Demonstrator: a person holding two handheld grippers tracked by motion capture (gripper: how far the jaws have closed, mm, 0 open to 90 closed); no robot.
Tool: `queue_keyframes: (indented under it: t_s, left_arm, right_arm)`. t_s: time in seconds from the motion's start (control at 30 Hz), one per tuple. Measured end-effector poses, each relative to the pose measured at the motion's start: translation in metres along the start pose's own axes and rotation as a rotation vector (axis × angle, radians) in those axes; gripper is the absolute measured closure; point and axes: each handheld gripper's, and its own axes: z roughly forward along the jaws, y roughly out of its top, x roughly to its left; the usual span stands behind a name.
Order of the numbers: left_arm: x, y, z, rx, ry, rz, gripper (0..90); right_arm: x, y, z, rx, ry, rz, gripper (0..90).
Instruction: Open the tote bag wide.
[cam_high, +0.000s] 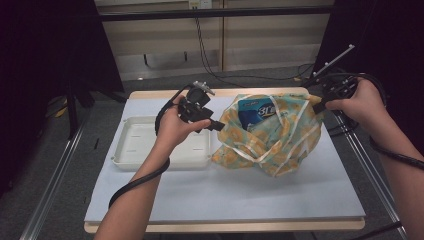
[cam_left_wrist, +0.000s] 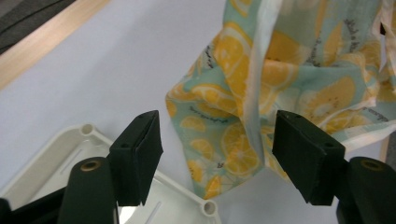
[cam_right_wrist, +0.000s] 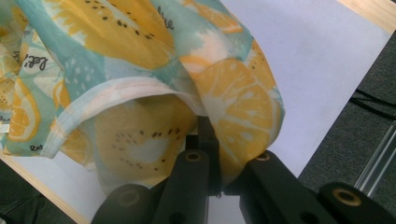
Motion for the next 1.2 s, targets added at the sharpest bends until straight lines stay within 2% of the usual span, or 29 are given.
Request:
queue_keyframes:
  t_s: [0.07, 0.13, 0.2, 0.23, 0.27, 0.3, 0.33, 0.4, 0.47, 0.63, 0.7, 0.73, 0.8, 0.83, 0.93, 1.0, 1.07, 1.1, 1.13, 1.2]
  left_arm:
    - [-0.002, -0.002, 0.004, 0.014, -0.006, 0.002, 34.5]
    - [-0.004, -0.004, 0.009, 0.016, -0.042, -0.002, 45.2]
    - [-0.006, -0.003, 0.01, 0.033, -0.095, -0.023, 61.8]
    - [-0.006, -0.003, 0.01, 0.033, -0.095, -0.023, 70.8]
    - [-0.008, -0.001, 0.009, 0.04, -0.127, -0.028, 75.4]
    - [-0.01, 0.0, 0.008, 0.043, -0.129, -0.035, 78.3]
    - [-0.009, 0.002, 0.006, 0.053, -0.141, -0.018, 82.6]
    - [-0.01, 0.005, 0.002, 0.045, -0.152, -0.029, 88.4]
    - [-0.009, 0.008, -0.002, 0.043, -0.153, -0.03, 89.1]
    - [-0.01, 0.015, -0.01, 0.029, -0.167, -0.055, 89.8]
    - [-0.011, 0.021, -0.016, 0.03, -0.16, -0.046, 89.8]
    - [-0.01, 0.022, -0.017, 0.023, -0.169, -0.054, 89.7]
    - [-0.01, 0.024, -0.019, 0.011, -0.175, -0.055, 89.6]
    - [-0.01, 0.028, -0.023, 0.008, -0.157, -0.048, 89.7]
    - [-0.012, 0.031, -0.026, 0.003, -0.151, -0.045, 89.8]
    - [-0.014, 0.035, -0.027, -0.005, -0.146, -0.06, 89.9]
    - [-0.014, 0.037, -0.028, -0.002, -0.141, -0.057, 89.9]
    - [-0.014, 0.038, -0.029, -0.016, -0.142, -0.065, 90.0]
    - [-0.014, 0.039, -0.03, -0.001, -0.137, -0.052, 89.9]
    - [-0.014, 0.04, -0.029, -0.018, -0.144, -0.064, 89.9]
  right_arm:
    - [0.0, -0.001, 0.0, 0.001, 0.001, 0.0, 90.0]
    - [0.0, -0.001, 0.0, -0.002, 0.003, -0.003, 90.0]
    - [0.001, -0.001, 0.0, -0.001, 0.001, -0.003, 90.0]
    - [0.001, -0.001, 0.0, -0.001, 0.001, -0.003, 90.0]
    - [0.001, -0.001, 0.0, 0.002, 0.0, -0.004, 90.0]
    - [0.001, -0.002, 0.0, -0.003, 0.004, -0.004, 90.0]
    - [0.0, -0.002, 0.0, -0.004, 0.007, -0.006, 90.0]
    - [0.0, -0.002, -0.001, -0.003, 0.007, -0.007, 89.1]
    - [0.0, -0.003, -0.002, -0.007, 0.01, -0.004, 83.8]
    - [0.001, -0.003, -0.005, -0.012, 0.008, -0.014, 79.3]
    - [0.003, -0.003, -0.01, -0.019, 0.009, -0.027, 73.2]
    - [0.003, -0.002, -0.011, -0.016, 0.003, -0.034, 70.9]
    - [0.004, -0.001, -0.014, -0.011, -0.006, -0.049, 69.4]
    - [0.005, -0.001, -0.016, -0.008, -0.009, -0.052, 68.2]
    - [0.007, 0.0, -0.019, -0.012, -0.007, -0.061, 64.5]
    - [0.01, -0.001, -0.022, -0.003, -0.017, -0.076, 56.3]
    - [0.01, -0.001, -0.022, -0.006, -0.011, -0.088, 54.9]
    - [0.011, -0.002, -0.024, -0.012, -0.006, -0.104, 51.2]
    - [0.011, -0.002, -0.025, -0.012, -0.011, -0.109, 51.1]
    - [0.011, -0.003, -0.028, -0.013, -0.007, -0.129, 51.0]
